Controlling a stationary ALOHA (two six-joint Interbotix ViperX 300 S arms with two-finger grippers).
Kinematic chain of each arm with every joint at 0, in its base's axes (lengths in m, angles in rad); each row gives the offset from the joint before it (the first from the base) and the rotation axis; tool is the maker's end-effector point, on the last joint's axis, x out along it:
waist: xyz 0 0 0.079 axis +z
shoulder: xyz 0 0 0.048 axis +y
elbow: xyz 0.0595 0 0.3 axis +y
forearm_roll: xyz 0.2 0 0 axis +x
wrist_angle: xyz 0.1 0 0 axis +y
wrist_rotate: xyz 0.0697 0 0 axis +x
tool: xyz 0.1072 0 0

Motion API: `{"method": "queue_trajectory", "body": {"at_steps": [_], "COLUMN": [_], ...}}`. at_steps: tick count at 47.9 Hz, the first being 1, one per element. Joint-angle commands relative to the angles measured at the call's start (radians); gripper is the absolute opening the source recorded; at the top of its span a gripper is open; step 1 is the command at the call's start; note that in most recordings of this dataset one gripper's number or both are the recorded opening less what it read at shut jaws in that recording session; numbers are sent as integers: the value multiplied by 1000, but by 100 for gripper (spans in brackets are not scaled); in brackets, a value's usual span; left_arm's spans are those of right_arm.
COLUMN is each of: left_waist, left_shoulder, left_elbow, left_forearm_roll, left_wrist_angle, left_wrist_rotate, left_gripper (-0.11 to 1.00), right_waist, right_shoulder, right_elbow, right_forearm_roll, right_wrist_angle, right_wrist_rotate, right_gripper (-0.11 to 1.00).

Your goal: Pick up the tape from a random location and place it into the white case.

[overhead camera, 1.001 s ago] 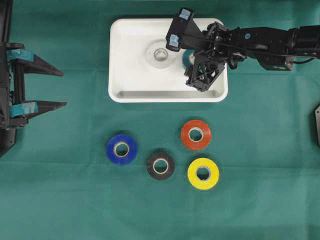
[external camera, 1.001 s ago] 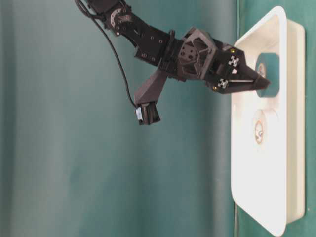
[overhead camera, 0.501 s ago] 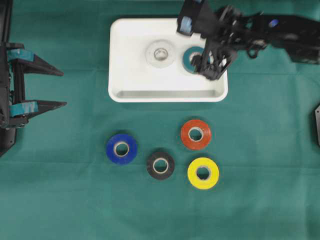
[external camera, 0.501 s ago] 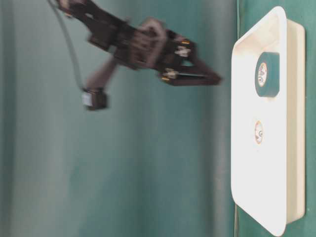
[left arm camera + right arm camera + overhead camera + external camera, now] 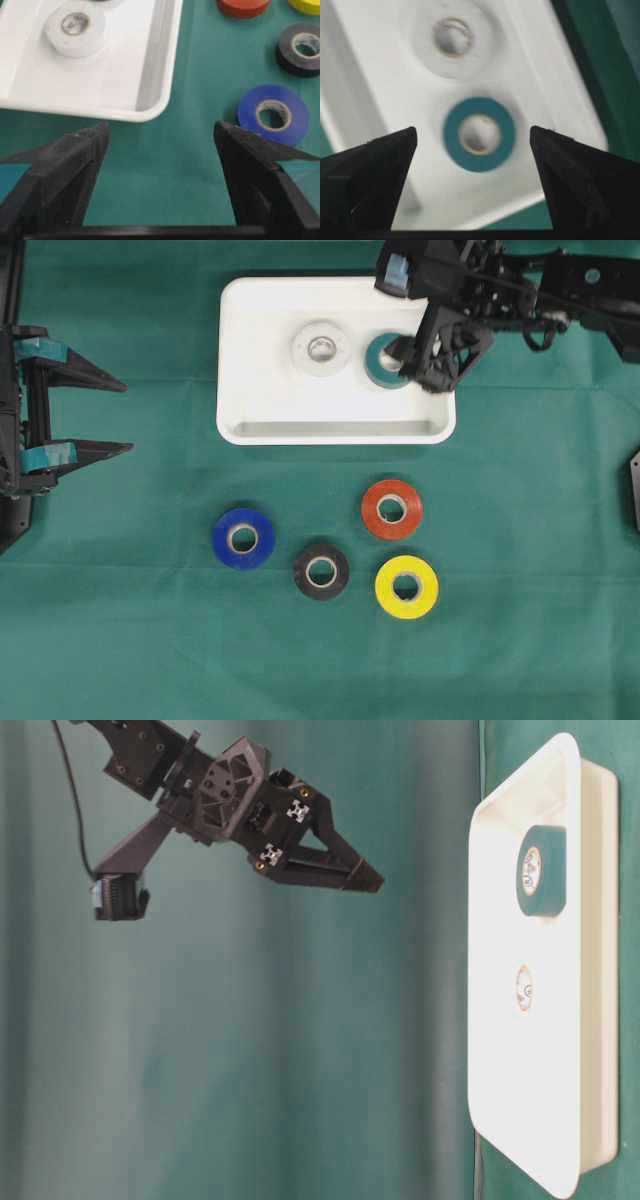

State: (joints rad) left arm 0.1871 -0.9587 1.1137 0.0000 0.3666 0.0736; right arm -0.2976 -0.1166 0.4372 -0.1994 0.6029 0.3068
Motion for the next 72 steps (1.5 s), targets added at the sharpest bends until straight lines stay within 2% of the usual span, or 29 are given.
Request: {"method": "queue_trajectory", "body": {"at_steps": [1, 12, 29, 48, 58, 72], "left_waist": [3, 3, 3, 3, 3, 3], "left_shoulder": [6, 8, 6, 6, 6, 6], "left_elbow": [-11, -11, -11, -8, -5, 5], "left_forearm_roll": [0, 0, 0, 0, 0, 0], "left_wrist_angle": [-5, -5, -6, -8, -9, -11], "left_wrist_rotate": [-2, -3, -3, -3, -3, -3], "left_gripper": [82, 82, 82, 82, 82, 82], "right_waist": [60, 206, 249, 278, 281, 279], "right_shoulder": [-18, -17, -86, -380, -560, -741], "right_elbow": [-14, -14, 29, 255, 385, 568], "right_forearm_roll": [2, 2, 2, 35, 35, 32], "right_wrist_angle": [-14, -21, -26, -140, -189, -261], "right_wrist_rotate": [0, 6, 11, 14, 14, 12], "right_gripper": [87, 87, 87, 87, 87, 86]}}
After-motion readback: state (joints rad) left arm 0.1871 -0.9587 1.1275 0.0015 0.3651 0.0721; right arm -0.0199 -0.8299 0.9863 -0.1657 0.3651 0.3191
